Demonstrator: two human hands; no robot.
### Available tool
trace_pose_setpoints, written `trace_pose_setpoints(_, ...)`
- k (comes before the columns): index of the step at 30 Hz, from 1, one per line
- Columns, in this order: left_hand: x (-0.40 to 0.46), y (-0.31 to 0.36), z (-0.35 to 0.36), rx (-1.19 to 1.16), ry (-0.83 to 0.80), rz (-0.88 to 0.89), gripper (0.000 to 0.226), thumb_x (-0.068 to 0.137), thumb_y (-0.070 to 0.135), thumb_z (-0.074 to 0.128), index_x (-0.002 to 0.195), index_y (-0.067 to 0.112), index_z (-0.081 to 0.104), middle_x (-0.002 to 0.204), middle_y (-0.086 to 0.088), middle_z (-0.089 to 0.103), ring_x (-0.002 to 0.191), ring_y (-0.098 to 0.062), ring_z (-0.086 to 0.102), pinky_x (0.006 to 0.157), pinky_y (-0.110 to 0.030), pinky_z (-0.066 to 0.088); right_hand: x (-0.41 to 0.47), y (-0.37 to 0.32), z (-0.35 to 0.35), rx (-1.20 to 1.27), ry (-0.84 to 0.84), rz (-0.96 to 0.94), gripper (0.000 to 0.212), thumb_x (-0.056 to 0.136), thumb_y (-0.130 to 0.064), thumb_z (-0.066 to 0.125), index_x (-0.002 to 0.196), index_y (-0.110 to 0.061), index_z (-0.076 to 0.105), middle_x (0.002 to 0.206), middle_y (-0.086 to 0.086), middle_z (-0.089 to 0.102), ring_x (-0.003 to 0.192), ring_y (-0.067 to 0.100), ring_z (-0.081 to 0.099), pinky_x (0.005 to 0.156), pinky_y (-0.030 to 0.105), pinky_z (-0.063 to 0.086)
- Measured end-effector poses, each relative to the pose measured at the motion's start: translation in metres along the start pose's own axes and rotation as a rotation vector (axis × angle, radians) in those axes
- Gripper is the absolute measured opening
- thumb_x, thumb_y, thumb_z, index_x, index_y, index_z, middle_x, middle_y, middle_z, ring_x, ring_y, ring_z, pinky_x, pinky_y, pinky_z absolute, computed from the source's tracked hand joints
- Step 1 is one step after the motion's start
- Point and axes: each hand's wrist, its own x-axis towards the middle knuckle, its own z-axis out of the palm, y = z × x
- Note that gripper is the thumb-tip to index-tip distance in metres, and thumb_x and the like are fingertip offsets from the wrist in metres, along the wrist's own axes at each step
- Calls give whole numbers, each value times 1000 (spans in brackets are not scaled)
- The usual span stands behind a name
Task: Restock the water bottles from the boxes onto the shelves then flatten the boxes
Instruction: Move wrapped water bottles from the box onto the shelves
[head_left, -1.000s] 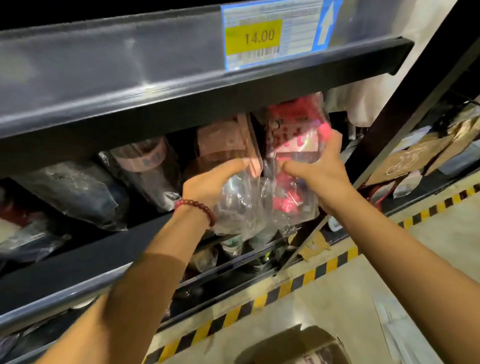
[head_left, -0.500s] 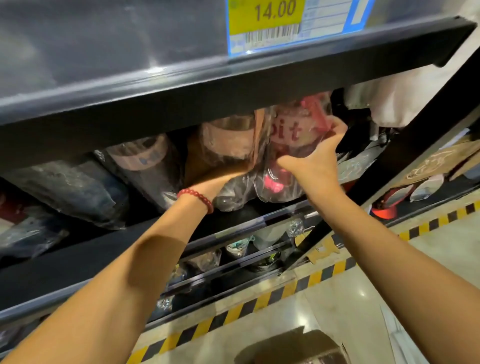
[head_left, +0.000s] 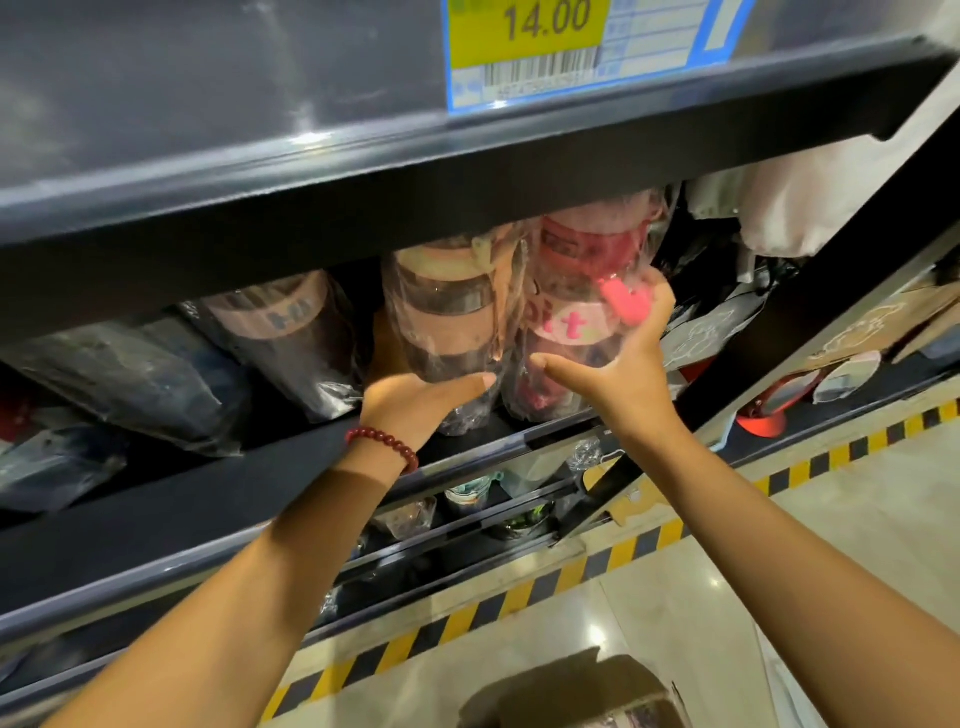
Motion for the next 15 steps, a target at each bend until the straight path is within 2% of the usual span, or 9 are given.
trace_pose_setpoints(1,0,-4,1,49,45,28,45,74,49,72,58,12,52,61,7,54,71,-17,55,53,-15,39,-1,2,-2,8,-21,11,100,67,-1,81,131,-31,9,112,-30,38,93,-36,40,77,-8,33)
trace_pose_setpoints(2,-1,-7,0,74,57,57,48,74,44,74,51,12,47,48,11,47,60,-14,50,44,-12,35,-1,4,-3,4,-39,27,101,66,0,81,130,-33,10,113,-30,39,94,-34,42,79,-6,36)
trace_pose_setpoints(3,-2,-10,0,98,83,79,45,74,41,75,53,10,50,45,13,45,58,-13,49,40,-13,34,-2,8,-4,-20,-50,41,102,65,-3,83,134,-31,13,115,-33,39,98,-33,42,83,-4,38)
trace_pose_setpoints(4,-2,-11,0,101,102,97,38,74,40,75,61,10,56,49,12,47,62,-15,51,42,-16,33,-2,13,-6,-55,-49,50,106,63,-8,86,140,-27,15,116,-38,37,102,-32,40,89,-3,37)
trace_pose_setpoints(6,-3,-12,0,144,136,96,34,76,40,74,73,9,63,66,4,53,76,-16,55,58,-19,36,-5,15,-5,-113,-39,53,113,60,-18,88,146,-25,16,118,-44,39,107,-23,43,89,-5,33)
trace_pose_setpoints(9,-3,-9,2,202,144,48,45,77,45,71,57,11,49,75,-8,60,83,-22,59,66,-24,36,-2,18,-1,-151,-12,83,98,62,-22,88,140,-29,29,124,-20,52,112,-5,49,85,-2,38)
trace_pose_setpoints(10,0,-9,4,176,137,33,43,78,46,70,61,10,53,84,-14,66,89,-26,61,66,-24,35,1,19,2,-163,-3,89,90,63,-21,87,135,-32,34,123,-19,52,110,-5,49,87,1,39)
trace_pose_setpoints(12,2,-5,8,89,119,-22,48,79,47,68,86,0,64,103,-16,67,99,-28,61,70,-26,39,8,19,7,-176,7,86,82,64,-21,87,128,-34,37,119,-19,53,106,-6,49,88,6,38)
trace_pose_setpoints(15,14,-2,14,-188,143,-159,61,74,38,77,120,5,56,117,-4,58,109,-24,56,84,-26,45,21,21,13,-159,26,98,80,67,-21,85,131,-21,37,118,-11,54,106,2,50,83,7,34)
